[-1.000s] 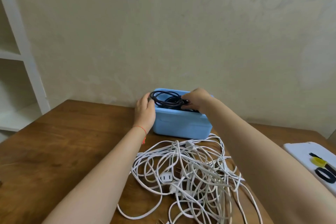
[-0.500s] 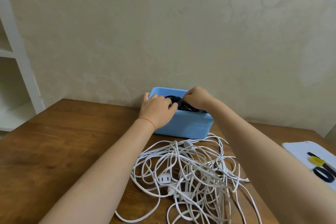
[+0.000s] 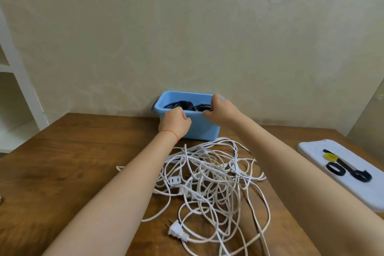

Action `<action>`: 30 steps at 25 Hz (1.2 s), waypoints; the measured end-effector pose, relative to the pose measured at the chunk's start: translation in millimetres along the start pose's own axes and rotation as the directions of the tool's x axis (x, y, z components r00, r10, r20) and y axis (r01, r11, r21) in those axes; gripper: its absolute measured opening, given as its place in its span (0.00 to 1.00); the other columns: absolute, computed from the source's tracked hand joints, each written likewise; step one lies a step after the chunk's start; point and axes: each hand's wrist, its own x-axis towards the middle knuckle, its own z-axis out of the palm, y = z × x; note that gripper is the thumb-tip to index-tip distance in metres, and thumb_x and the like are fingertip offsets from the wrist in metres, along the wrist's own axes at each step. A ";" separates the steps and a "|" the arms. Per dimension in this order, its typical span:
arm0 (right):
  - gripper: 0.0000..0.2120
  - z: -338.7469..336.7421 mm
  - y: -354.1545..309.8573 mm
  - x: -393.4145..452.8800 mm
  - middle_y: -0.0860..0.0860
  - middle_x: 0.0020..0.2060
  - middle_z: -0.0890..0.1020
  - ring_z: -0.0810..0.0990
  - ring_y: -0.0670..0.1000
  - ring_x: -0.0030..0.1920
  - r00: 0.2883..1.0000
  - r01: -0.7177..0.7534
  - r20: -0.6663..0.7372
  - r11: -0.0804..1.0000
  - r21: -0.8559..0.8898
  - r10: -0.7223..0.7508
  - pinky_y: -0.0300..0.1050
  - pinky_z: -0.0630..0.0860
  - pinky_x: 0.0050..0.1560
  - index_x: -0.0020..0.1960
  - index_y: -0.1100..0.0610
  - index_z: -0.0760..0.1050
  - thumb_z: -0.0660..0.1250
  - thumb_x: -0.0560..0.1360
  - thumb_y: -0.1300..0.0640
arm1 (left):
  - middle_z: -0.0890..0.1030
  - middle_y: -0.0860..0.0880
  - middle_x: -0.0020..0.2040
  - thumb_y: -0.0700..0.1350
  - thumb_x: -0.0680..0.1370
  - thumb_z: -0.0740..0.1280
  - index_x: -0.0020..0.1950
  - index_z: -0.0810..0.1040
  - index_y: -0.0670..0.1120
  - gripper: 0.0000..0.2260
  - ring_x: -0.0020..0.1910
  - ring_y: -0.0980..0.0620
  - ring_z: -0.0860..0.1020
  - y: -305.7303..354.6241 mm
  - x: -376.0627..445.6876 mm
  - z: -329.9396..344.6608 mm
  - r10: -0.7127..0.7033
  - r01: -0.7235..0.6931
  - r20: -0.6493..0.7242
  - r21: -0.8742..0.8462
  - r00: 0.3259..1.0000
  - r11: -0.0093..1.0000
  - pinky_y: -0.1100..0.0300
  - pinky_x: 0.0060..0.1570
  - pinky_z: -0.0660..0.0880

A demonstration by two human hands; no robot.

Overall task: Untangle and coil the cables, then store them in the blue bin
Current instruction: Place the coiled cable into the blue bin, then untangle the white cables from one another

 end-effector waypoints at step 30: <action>0.17 14.1 85.3 -182.4 0.53 0.30 0.81 0.78 0.51 0.27 0.766 -0.212 0.585 0.964 -0.162 0.267 0.40 0.77 0.31 0.38 0.60 0.77 0.72 0.75 0.47 | 0.82 0.47 0.49 0.49 0.80 0.62 0.41 0.77 0.51 0.08 0.50 0.44 0.78 42.3 -136.6 29.8 0.245 -0.299 0.261 0.192 0.934 0.935 0.54 0.45 0.71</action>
